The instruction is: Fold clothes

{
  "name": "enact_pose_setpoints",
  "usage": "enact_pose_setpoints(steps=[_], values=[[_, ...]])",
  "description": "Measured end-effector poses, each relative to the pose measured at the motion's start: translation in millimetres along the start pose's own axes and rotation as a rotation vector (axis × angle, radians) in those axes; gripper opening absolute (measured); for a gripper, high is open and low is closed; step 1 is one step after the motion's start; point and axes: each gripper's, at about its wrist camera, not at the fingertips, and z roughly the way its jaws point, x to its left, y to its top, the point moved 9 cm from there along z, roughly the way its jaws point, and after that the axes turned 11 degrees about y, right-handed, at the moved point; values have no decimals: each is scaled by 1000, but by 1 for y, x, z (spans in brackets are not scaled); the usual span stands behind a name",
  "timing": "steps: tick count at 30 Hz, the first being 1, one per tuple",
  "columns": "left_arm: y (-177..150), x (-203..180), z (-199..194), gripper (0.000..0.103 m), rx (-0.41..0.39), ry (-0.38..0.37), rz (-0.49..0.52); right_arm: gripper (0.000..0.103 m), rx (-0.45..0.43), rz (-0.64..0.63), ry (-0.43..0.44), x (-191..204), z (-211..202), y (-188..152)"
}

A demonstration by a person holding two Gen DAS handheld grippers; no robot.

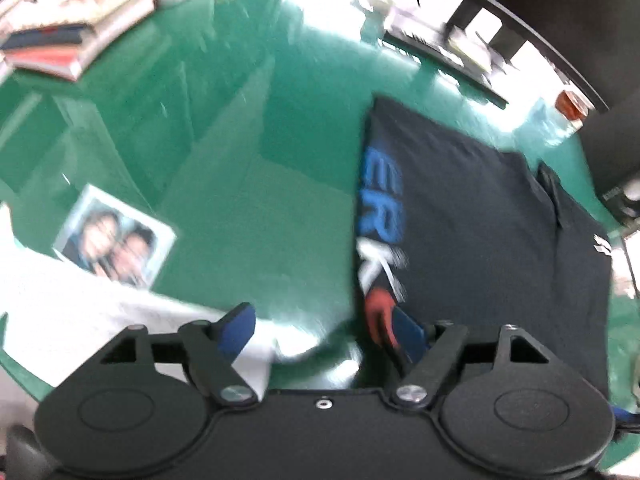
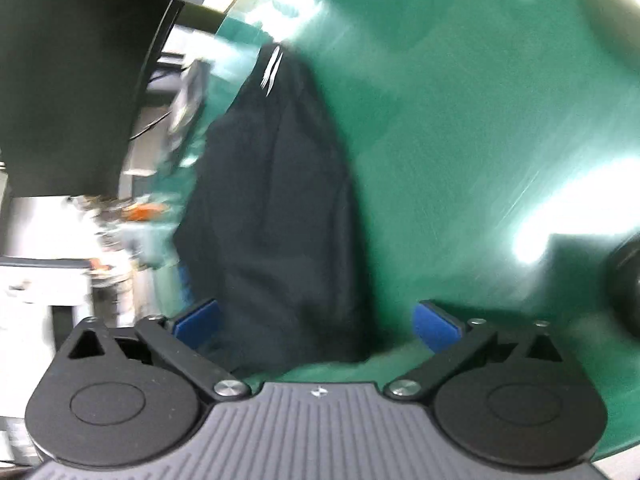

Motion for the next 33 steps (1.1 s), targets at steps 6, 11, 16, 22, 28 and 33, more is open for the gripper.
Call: enact_pose_setpoints(steps=[6,11,16,22,28,33], values=[[24,-70,2,75,-111,-40,225,95,-182,-291,-116,39,-7,32],[23,-134,10,75,-169,-95,390,66,-186,-523,-199,70,25,41],[18,-183,16,75,-239,-125,538,64,-161,-602,-254,83,60,54],[13,-197,30,77,-241,-155,586,64,-142,-624,-277,91,88,64],[11,-194,42,81,-234,-162,592,67,-125,-621,-314,85,103,67],[9,-191,44,85,-253,-156,611,75,-108,-617,-333,75,108,64]])
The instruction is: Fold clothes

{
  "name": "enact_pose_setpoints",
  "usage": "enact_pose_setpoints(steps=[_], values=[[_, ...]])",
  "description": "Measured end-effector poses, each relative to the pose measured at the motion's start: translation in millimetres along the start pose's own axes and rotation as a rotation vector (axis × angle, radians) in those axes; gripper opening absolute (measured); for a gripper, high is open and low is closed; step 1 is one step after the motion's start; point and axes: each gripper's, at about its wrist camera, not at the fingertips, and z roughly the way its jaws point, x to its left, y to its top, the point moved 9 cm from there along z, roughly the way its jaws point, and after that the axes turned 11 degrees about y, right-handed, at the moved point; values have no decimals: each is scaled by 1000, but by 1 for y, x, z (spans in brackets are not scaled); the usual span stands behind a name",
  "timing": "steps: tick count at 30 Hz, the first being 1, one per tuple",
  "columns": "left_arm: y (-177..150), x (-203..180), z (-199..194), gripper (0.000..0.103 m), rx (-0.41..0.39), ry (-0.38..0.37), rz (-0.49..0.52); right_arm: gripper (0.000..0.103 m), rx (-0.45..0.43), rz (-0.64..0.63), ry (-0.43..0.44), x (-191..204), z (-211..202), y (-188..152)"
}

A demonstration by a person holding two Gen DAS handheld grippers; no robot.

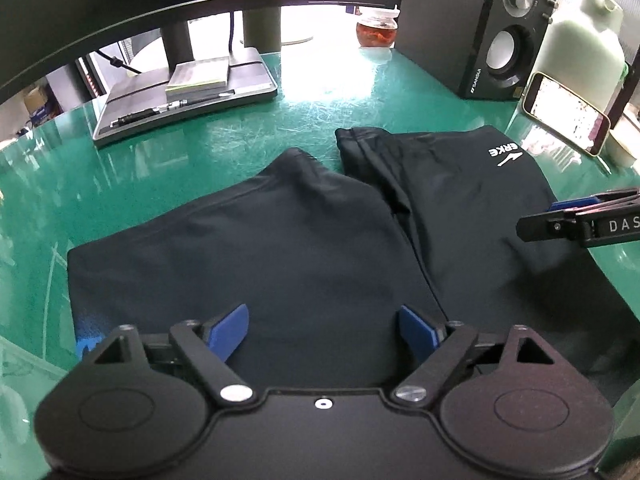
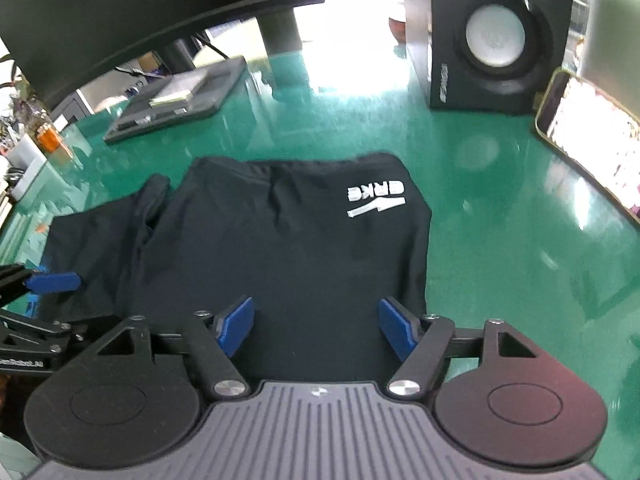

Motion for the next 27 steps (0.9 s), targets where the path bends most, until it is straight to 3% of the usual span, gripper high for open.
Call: enact_pose_setpoints(steps=[5,16,18,21,23,24,26,27], values=[[-2,1,0,89,-2,6,6,79,20,-69,-25,5,3,-5],[-3,5,-1,90,1,17,-6,87,36,-84,-26,4,4,-7],[8,6,-9,90,-57,12,-23,88,35,-66,-24,4,3,-6],[32,3,-18,90,-138,-14,-27,87,-35,3,-7,-2,-5,3],[41,-1,-18,89,-154,-25,-22,80,-100,32,-27,-8,-11,12],[57,-8,-12,88,-165,-59,-31,66,-104,29,-47,-11,-11,15],[67,-14,-7,74,-159,-112,-57,47,-109,26,-92,-20,-7,22],[79,-23,3,70,-119,-198,-126,43,-111,30,-99,-23,-6,24]])
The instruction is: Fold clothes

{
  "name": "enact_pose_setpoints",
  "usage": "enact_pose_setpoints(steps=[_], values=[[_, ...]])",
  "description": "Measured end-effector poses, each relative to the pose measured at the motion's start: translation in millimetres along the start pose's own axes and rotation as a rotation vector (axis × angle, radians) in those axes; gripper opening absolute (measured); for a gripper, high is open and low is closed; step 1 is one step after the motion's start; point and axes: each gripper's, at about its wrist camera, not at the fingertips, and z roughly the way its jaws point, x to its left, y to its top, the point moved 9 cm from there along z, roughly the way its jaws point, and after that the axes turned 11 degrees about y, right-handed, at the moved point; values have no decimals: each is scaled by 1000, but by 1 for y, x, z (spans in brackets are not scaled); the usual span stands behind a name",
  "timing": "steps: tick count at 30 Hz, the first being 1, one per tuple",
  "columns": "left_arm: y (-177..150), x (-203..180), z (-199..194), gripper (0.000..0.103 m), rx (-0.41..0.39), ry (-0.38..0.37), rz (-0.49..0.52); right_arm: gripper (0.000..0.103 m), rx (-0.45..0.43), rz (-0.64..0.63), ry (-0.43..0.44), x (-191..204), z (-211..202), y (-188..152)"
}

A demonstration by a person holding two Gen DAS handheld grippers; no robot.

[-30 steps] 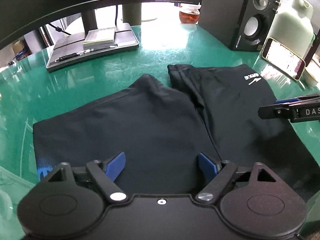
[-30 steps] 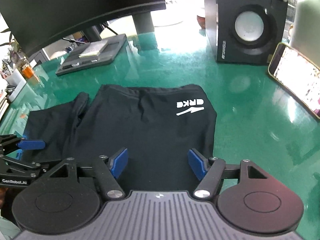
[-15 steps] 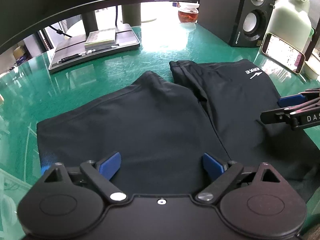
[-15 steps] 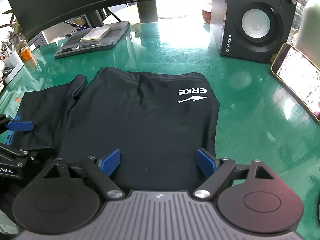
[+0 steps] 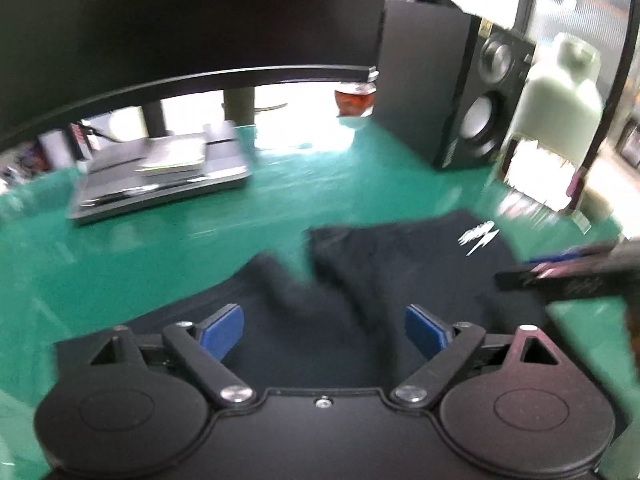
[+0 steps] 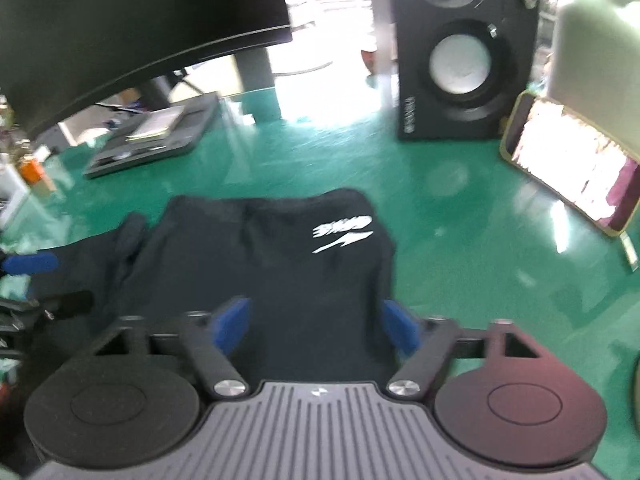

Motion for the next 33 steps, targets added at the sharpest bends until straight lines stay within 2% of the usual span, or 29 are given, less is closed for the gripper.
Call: enact_pose_setpoints(steps=[1,3,9,14,16,18,22,25,28,29,30,33], values=[[3,-2,4,65,12,-28,-27,43,-6,14,-9,-5,4,3],[16,-12,17,65,30,-107,-104,43,-12,33,-13,-11,10,7],[28,-31,44,65,74,-163,-145,45,-19,-19,-42,-12,28,13],[23,-41,57,65,101,-153,-119,49,-12,-81,-62,-8,30,10],[19,-41,62,65,116,-148,-120,52,-12,-90,-68,-8,28,8],[16,-42,66,65,111,-144,-110,62,-11,-77,-75,-11,28,8],[14,-43,65,65,105,-129,-76,63,-13,-57,-88,-18,25,6],[13,-42,59,66,93,-148,-74,61,-13,-41,-88,-20,23,6],[10,-44,51,66,80,-173,-43,48,-43,-7,-85,-24,16,6],[7,-48,45,65,66,-185,11,43,-55,-6,-98,-27,13,6],[5,-50,41,65,52,-188,56,42,-58,-5,-102,-28,13,7],[0,-52,36,63,35,-192,98,41,-93,14,-118,-35,5,9]])
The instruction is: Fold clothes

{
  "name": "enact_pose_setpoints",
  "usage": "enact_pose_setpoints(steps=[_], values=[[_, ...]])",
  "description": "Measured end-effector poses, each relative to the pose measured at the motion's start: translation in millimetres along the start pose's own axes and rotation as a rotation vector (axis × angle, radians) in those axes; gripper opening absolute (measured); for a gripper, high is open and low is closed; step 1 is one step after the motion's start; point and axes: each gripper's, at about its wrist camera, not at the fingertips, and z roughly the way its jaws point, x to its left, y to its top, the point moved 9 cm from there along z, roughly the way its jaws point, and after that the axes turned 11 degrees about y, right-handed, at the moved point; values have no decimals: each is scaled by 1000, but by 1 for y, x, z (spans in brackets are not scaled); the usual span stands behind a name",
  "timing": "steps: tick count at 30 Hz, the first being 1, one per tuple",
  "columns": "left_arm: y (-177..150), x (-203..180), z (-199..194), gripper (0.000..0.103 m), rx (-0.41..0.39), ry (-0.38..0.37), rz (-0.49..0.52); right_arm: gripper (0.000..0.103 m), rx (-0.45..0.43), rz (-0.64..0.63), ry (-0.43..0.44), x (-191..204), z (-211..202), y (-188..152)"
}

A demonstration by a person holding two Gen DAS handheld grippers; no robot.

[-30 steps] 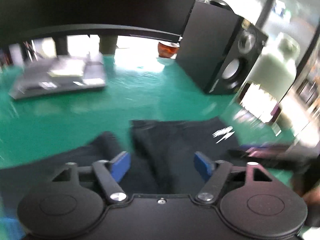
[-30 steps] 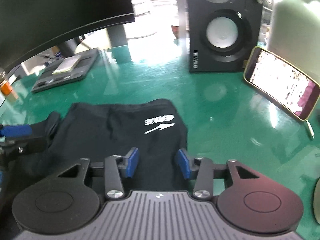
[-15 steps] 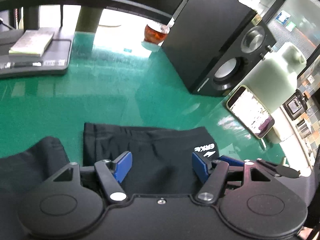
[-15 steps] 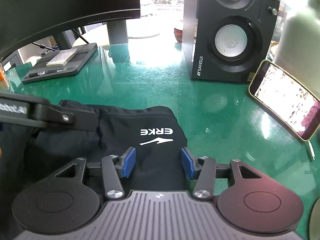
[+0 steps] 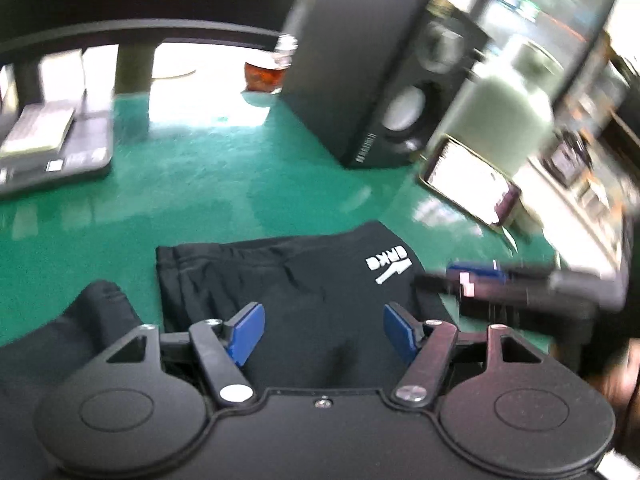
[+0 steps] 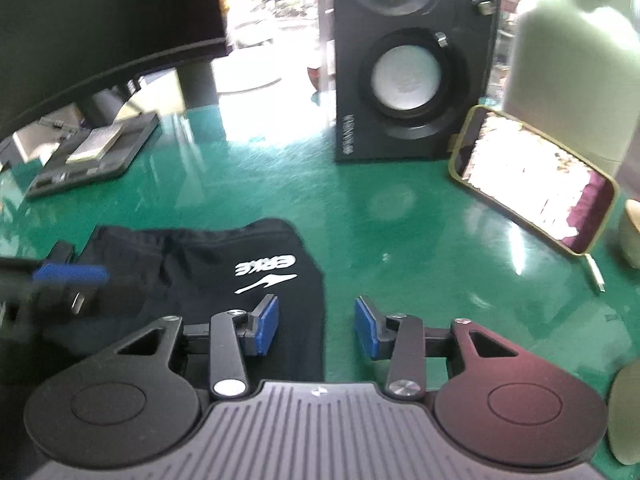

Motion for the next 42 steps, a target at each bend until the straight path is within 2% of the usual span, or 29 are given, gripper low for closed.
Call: enact_pose_setpoints(steps=[8,12,13,15,17,19,20,21,23,24,26,27,28,29,30,31,33,34,35,36,38,42], values=[[19,15,7,64,-17,-35,-138,40,-51,-30,23,7,10,22],[17,17,16,64,11,-24,-120,41,-58,-23,44,14,22,30],[15,17,18,64,20,-21,-114,41,-45,5,64,14,29,31],[12,18,20,64,26,-17,-113,44,13,89,156,12,45,31],[11,17,20,65,22,-14,-107,45,7,85,171,13,47,34],[11,16,21,65,20,-8,-98,32,12,73,211,19,46,35],[11,15,21,66,19,-6,-95,14,7,66,238,24,44,34],[10,15,21,66,18,-4,-91,11,1,52,244,28,42,34],[10,14,22,66,16,-3,-85,11,-88,-182,225,58,20,34],[10,14,22,66,15,-3,-83,9,-110,-232,209,65,16,34],[10,12,23,67,16,-2,-76,9,-202,-325,87,66,3,39],[10,11,23,67,18,5,-63,15,-212,-327,51,62,3,39],[10,10,23,67,20,11,-50,23,-214,-324,-45,51,7,39],[10,9,23,67,22,16,-37,45,-148,-263,-90,34,16,34],[10,9,23,68,26,20,-31,56,-83,-202,-133,17,25,28],[10,10,22,68,28,22,-33,55,-85,-152,-102,12,25,27],[14,19,21,71,20,30,-91,55,-180,37,-42,-8,5,31],[16,23,20,74,16,35,-121,54,-190,48,-48,-11,3,32],[20,29,21,75,18,31,-170,49,-207,67,-61,-15,-3,35],[23,34,23,75,20,27,-221,39,-212,72,-61,-16,-4,36],[27,36,26,75,22,22,-250,29,-204,80,-18,-11,-4,39],[30,31,33,75,24,50,-207,25,-167,37,94,18,6,35]])
